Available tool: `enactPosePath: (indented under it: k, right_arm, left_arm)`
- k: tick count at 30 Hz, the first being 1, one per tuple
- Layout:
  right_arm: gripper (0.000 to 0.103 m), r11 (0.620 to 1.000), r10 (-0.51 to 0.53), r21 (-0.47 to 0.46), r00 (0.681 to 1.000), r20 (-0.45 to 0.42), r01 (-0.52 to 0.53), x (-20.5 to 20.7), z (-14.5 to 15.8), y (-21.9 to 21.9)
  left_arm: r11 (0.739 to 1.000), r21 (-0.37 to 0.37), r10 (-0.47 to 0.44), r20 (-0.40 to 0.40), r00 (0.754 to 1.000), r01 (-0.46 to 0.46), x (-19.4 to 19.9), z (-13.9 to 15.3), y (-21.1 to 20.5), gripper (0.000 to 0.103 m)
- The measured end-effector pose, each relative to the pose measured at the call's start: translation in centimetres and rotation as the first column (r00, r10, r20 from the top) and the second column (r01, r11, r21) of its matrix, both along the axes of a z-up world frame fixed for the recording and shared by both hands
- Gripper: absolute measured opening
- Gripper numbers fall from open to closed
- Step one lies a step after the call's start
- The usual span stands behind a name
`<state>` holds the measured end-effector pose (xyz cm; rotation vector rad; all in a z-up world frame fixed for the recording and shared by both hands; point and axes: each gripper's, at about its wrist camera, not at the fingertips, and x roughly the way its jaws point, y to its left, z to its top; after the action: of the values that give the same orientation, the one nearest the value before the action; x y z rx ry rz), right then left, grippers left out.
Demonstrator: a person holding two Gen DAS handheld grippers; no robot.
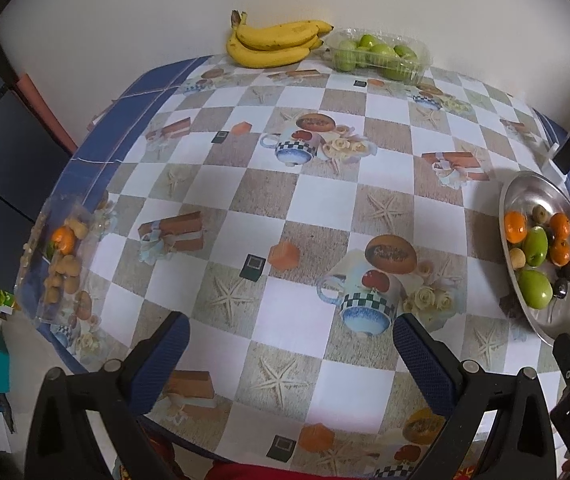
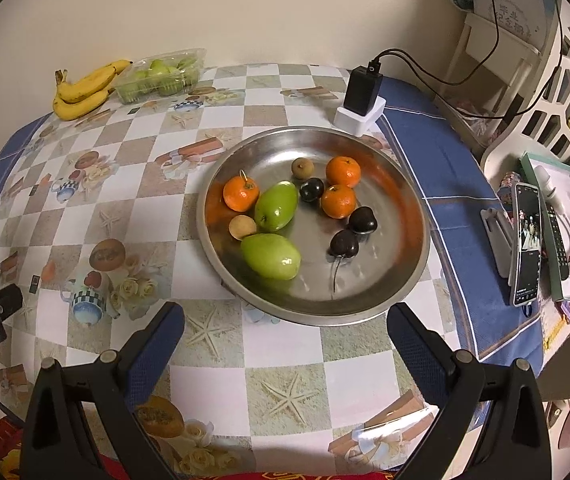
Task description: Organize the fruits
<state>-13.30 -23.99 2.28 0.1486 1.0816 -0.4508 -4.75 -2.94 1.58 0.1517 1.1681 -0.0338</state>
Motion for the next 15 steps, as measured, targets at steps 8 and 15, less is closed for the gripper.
enactPosePath:
  k: [8,15]
  right_arm:
    - [0.101,1.000,-0.009,0.021,1.000,-0.015,0.009,0.4,-0.7,-0.4]
    - [0.101,1.000,0.001,0.017,1.000,-0.017,-0.001,0.4,-0.8,-0.3]
  left_arm:
    - [1.000,0.002,0.000,-0.028,1.000,0.000,0.7,-1.1,-0.5,0.103]
    - [1.000,0.003,-0.004,-0.031,1.000,0.004,0.8,-1.3,-0.8,0.103]
